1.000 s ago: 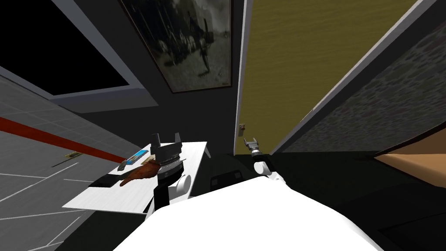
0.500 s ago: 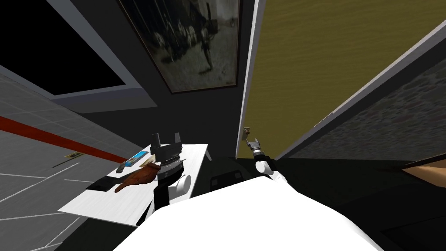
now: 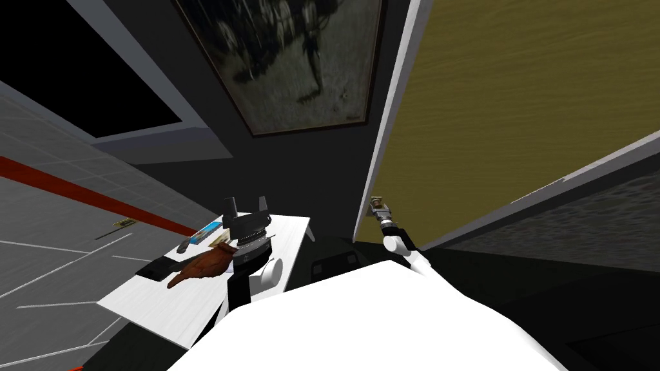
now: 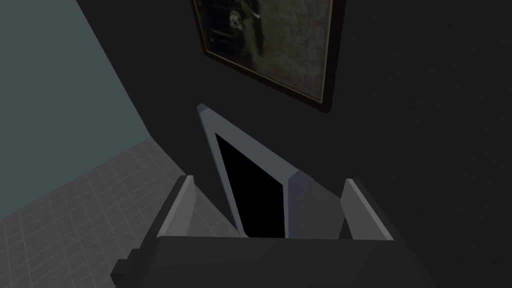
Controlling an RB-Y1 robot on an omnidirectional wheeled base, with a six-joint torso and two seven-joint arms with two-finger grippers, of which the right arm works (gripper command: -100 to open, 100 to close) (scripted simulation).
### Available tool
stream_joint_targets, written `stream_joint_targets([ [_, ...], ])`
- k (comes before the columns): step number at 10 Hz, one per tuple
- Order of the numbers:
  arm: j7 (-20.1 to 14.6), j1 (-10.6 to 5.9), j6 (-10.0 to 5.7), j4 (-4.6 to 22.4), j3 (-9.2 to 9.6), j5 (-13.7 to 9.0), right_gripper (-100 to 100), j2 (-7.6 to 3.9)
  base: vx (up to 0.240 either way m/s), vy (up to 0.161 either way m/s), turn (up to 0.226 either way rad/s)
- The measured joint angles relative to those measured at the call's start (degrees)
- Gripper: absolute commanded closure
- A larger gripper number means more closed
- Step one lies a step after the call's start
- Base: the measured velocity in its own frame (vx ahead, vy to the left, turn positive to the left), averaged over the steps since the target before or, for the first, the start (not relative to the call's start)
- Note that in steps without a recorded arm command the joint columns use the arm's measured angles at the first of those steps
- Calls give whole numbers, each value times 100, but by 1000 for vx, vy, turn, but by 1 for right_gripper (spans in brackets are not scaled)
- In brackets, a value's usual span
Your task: Pull the door open
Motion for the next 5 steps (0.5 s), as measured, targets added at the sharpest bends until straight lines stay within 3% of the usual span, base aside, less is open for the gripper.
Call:
stream_joint_targets([
  [1,-8,-3,4,3,-11,-4,100,-5,-11,4,-25],
  [5,1,6,10,14,-2,-2,100,-4,-21,5,-2],
])
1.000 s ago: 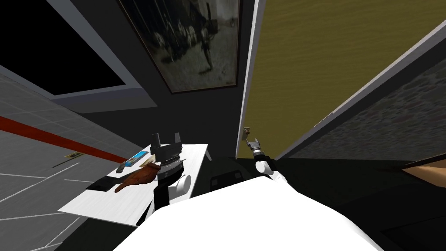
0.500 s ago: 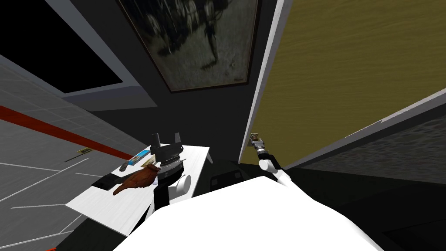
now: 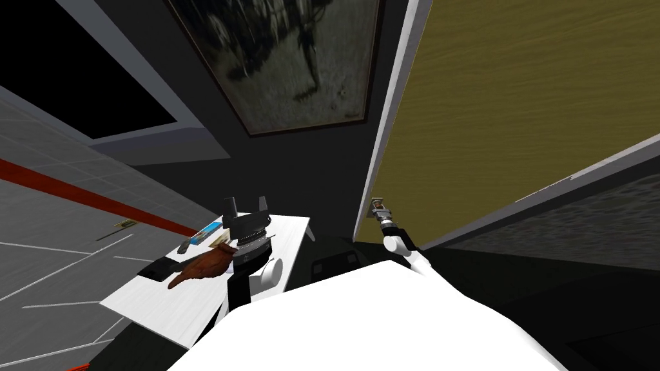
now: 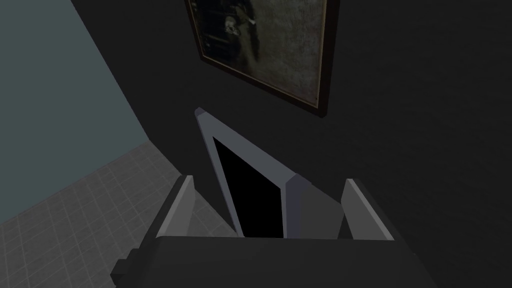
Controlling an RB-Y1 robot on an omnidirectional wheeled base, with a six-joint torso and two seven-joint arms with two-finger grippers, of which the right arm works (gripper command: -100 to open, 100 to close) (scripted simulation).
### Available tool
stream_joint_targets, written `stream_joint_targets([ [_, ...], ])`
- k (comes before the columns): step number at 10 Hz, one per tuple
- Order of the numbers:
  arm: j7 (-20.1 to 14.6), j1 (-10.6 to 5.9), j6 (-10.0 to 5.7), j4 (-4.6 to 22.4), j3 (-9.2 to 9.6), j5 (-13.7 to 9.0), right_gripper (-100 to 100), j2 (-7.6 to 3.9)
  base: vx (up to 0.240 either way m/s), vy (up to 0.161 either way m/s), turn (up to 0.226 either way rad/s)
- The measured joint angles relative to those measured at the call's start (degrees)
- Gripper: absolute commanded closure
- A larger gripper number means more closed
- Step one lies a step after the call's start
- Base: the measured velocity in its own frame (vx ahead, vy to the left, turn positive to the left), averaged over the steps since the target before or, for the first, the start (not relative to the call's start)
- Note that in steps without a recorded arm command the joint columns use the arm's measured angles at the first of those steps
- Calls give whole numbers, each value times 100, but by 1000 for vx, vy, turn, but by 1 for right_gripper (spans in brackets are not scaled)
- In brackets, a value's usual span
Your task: Pull the door open
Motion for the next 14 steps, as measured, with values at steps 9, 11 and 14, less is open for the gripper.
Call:
stream_joint_targets([
  [9,-253,71,-111,-18,210,-54,100,-314,-165,-25,119],
  [11,-348,104,-152,-31,307,-66,100,-404,-210,-66,157],
  [14,-469,114,-211,-58,416,-84,100,-549,-180,-27,95],
])
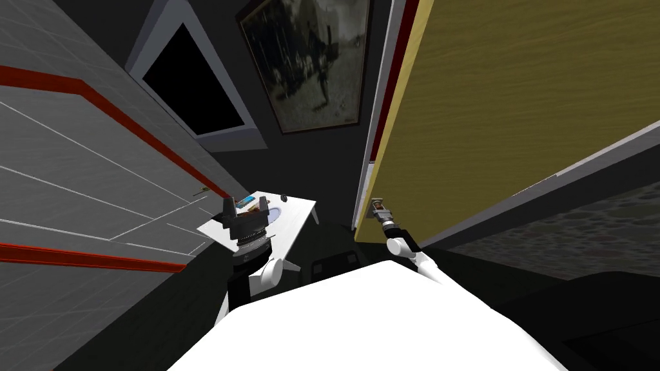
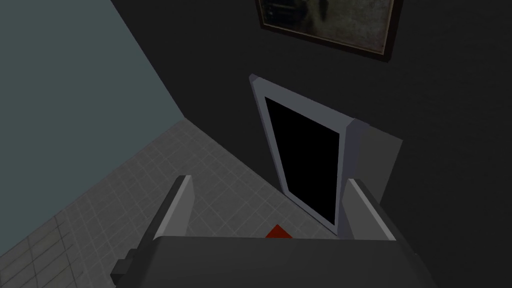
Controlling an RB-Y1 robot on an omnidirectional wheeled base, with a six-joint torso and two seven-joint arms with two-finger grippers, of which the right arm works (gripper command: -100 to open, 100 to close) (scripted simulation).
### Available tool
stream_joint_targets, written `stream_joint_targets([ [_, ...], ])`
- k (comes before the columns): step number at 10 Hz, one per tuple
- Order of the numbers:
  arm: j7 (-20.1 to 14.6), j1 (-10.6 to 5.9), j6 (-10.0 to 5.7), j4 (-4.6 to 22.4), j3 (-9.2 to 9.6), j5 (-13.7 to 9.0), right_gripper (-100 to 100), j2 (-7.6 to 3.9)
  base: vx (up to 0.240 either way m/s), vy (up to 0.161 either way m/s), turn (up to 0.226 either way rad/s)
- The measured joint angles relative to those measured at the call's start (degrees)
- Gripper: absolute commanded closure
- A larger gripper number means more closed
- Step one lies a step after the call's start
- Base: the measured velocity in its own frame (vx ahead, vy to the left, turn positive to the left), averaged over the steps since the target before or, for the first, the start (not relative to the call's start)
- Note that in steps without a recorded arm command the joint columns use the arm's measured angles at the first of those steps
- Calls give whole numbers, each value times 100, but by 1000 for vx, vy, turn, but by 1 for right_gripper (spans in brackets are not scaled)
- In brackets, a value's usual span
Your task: Pull the door open
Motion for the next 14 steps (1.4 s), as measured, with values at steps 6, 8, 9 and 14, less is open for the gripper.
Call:
stream_joint_targets([
  [6,-257,91,-162,-32,220,63,100,-271,-225,-40,149],
  [8,-387,171,-240,-72,329,91,100,-422,-258,-41,154],
  [9,-444,185,-276,-81,378,106,100,-480,-231,-58,104],
  [14,-663,216,-415,-63,547,172,100,-685,-201,-44,131],
])
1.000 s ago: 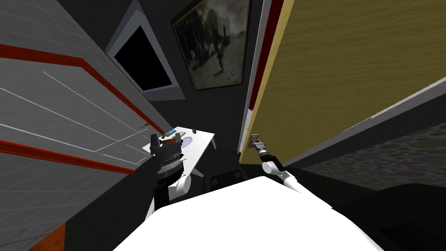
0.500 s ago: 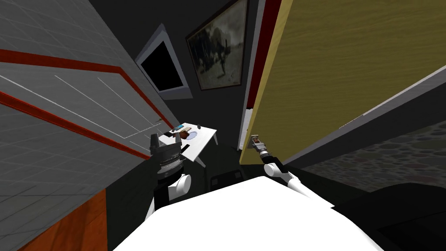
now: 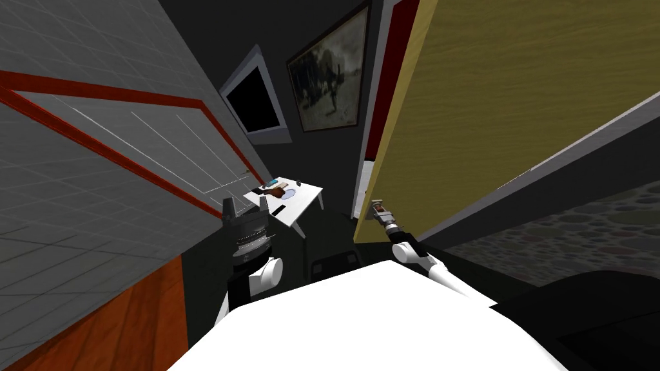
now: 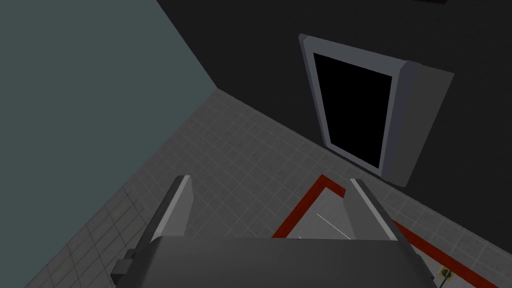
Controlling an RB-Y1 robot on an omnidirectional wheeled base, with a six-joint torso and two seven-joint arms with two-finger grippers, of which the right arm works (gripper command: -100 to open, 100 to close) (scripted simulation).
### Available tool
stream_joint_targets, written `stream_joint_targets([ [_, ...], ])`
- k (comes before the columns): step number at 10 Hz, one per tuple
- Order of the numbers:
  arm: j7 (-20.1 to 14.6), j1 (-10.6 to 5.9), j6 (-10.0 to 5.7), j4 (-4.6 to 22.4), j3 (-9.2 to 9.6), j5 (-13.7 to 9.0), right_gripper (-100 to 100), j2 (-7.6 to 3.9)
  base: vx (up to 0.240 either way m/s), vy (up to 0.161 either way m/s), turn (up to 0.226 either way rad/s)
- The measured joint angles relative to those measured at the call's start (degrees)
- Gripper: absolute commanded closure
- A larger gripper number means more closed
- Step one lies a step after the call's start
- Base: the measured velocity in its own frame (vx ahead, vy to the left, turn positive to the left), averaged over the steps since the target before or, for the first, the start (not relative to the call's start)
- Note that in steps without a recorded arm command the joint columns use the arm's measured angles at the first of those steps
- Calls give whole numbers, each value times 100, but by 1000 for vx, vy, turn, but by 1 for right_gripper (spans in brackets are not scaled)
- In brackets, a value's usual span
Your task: Pull the door open
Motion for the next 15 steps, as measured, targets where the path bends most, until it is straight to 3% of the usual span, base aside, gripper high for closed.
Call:
stream_joint_targets([
  [6,-345,84,-220,-11,292,123,100,-331,-218,-60,126],
  [8,-394,94,-246,10,339,141,100,-374,-183,-43,152],
  [15,-735,175,-538,15,562,260,100,-729,-215,-50,128],
])
